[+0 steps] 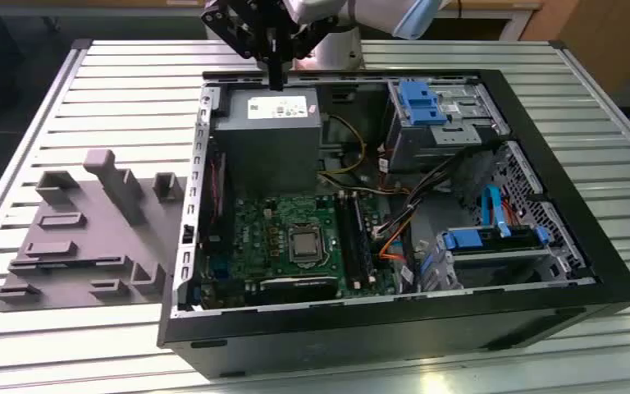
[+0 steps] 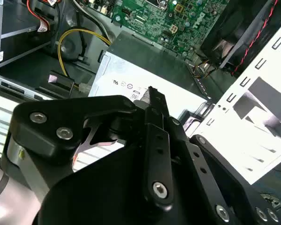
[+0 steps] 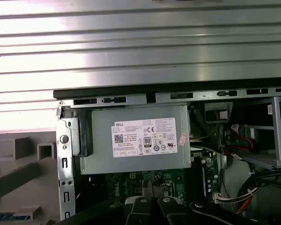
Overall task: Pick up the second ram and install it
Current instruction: 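Reach for the second ram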
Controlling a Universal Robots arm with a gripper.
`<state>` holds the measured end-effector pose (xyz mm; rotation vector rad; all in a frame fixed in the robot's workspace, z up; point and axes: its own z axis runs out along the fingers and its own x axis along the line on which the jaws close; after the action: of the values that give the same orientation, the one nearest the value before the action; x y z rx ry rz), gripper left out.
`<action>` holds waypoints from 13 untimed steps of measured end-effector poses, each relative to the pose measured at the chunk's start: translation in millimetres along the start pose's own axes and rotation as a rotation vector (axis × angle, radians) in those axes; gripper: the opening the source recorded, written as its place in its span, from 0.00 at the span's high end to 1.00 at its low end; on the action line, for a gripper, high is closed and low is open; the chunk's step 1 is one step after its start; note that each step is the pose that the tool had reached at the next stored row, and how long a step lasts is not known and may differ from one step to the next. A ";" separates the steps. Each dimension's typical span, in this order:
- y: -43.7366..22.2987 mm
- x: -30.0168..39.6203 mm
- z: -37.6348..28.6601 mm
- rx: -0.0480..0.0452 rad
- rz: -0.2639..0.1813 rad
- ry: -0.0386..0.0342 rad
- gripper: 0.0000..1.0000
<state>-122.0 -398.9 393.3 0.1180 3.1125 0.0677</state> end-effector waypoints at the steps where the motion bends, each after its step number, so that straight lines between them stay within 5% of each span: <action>1: 0.0 0.0 0.0 0.0000 0.000 0.0000 0.89; 13: -0.3 3.3 -0.1 0.0000 0.000 -0.0003 0.89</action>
<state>-125.2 -398.9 393.3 0.1180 3.1122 0.0677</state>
